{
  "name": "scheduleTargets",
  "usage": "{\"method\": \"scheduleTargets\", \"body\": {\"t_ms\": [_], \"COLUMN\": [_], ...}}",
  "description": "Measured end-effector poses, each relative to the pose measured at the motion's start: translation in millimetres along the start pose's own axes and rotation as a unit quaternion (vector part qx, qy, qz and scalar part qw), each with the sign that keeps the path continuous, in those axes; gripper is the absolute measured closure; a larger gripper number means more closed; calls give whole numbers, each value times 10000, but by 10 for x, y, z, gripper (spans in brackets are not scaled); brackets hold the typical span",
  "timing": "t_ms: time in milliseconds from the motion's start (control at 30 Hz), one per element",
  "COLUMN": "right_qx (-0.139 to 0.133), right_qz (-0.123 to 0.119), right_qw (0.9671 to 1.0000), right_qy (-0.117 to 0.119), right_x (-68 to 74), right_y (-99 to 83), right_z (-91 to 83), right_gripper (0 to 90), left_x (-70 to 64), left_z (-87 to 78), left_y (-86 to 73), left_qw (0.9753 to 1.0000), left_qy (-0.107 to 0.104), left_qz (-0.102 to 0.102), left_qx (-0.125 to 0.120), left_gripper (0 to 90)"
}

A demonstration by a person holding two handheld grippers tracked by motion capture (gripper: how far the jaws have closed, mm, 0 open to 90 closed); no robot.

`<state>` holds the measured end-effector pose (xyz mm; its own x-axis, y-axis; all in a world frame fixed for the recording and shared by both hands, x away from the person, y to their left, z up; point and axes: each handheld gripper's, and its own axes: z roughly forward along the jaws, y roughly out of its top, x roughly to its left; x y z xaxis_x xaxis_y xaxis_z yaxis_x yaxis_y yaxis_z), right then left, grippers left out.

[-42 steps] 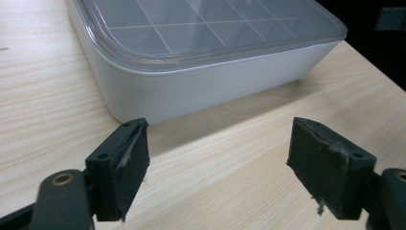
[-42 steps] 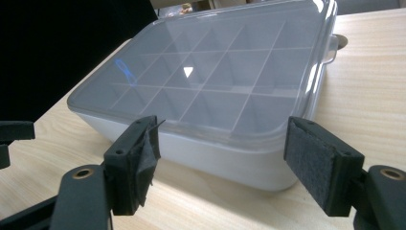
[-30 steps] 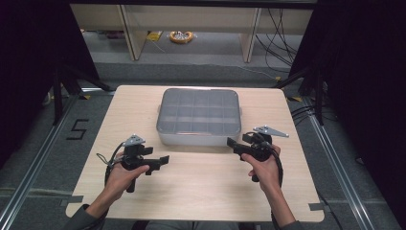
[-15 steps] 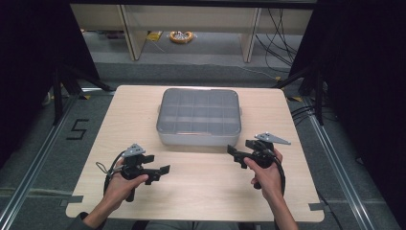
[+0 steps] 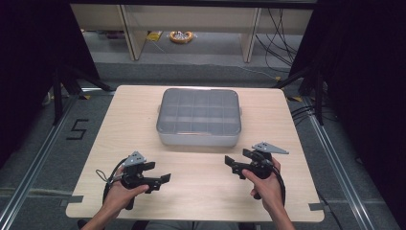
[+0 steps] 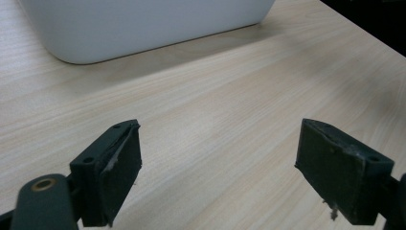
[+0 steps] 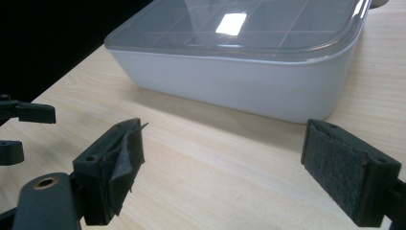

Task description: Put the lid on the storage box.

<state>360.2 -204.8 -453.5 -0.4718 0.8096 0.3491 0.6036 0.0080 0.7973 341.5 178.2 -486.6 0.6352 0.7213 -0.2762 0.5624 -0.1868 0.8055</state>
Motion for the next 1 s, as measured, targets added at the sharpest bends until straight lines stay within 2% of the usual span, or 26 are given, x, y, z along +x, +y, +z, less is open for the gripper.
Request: {"method": "scheduleTargets", "body": {"t_ms": [33,100,133,167,233,267,333,367,400,433,467,500,533,567,600,633,767,800,833,867,900,933,967,1000], "right_qx": [-16,67,36,0,95,46,125,165,184,165,146,181,166,146,244,172,277,227,239,261,348,267,288,429], "right_qz": [-247,-238,-85,-381,-194,-314,-351,-341,-189,-312,-266,-100,-380,-382,-201,-433,-448,-413,-530,-523,-354,-508,-558,-424], "right_qw": [9997,9997,10000,9993,9998,9995,9993,9993,9997,9994,9995,9997,9991,9991,9994,9988,9986,9988,9983,9982,9986,9981,9979,9981], "right_qy": [-55,-52,-12,-21,31,28,-24,-18,0,73,56,89,104,103,115,114,38,132,97,134,172,231,171,157], "right_x": [-33,-18,10,-27,4,-8,6,13,49,35,49,88,57,66,111,88,123,141,137,141,177,159,158,189], "right_y": [-4,-37,-62,-71,-109,-128,-165,-173,-197,-208,-228,-256,-265,-281,-301,-331,-372,-391,-413,-428,-450,-461,-483,-505], "right_z": [0,-10,-12,1,-28,-23,-40,-55,-66,-76,-83,-94,-95,-96,-123,-124,-157,-161,-159,-175,-189,-186,-184,-191], "right_gripper": [157,157,157,157,157,157,157,157,157,157,157,157,157,157,157,157,157,157,157,158,157,157,157,157], "left_x": [-9,-16,-25,-37,-53,-63,-77,-89,-102,-112,-121,-134,-134,-147,-164,-170,-208,-224,-239,-246,-258,-274,-283,-299], "left_z": [-2,-6,-5,-5,-18,-18,-34,-34,-39,-40,-51,-55,-58,-67,-63,-68,-90,-96,-101,-105,-110,-114,-130,-130], "left_y": [-15,-35,-49,-58,-75,-83,-96,-103,-110,-117,-127,-134,-141,-151,-162,-172,-192,-203,-209,-217,-222,-228,-229,-240], "left_qw": [10000,10000,10000,10000,9999,9999,9998,9999,9999,9999,9998,9998,9997,9996,9997,9997,9993,9993,9993,9991,9991,9991,9989,9989], "left_qy": [0,-27,-15,-34,-8,-36,-64,-76,-69,-80,-81,-75,-102,-85,-113,-127,-157,-174,-172,-200,-210,-222,-213,-243], "left_qz": [22,67,58,44,114,98,138,131,129,135,174,169,205,232,177,191,310,317,324,356,356,344,396,386], "left_qx": [9,51,40,48,68,46,86,61,56,35,78,78,81,108,82,95,119,120,116,130,133,126,159,94], "left_gripper": [150,150,150,150,151,150,150,150,150,151,151,151,151,150,150,150,151,150,150,150,150,151,150,151]}}
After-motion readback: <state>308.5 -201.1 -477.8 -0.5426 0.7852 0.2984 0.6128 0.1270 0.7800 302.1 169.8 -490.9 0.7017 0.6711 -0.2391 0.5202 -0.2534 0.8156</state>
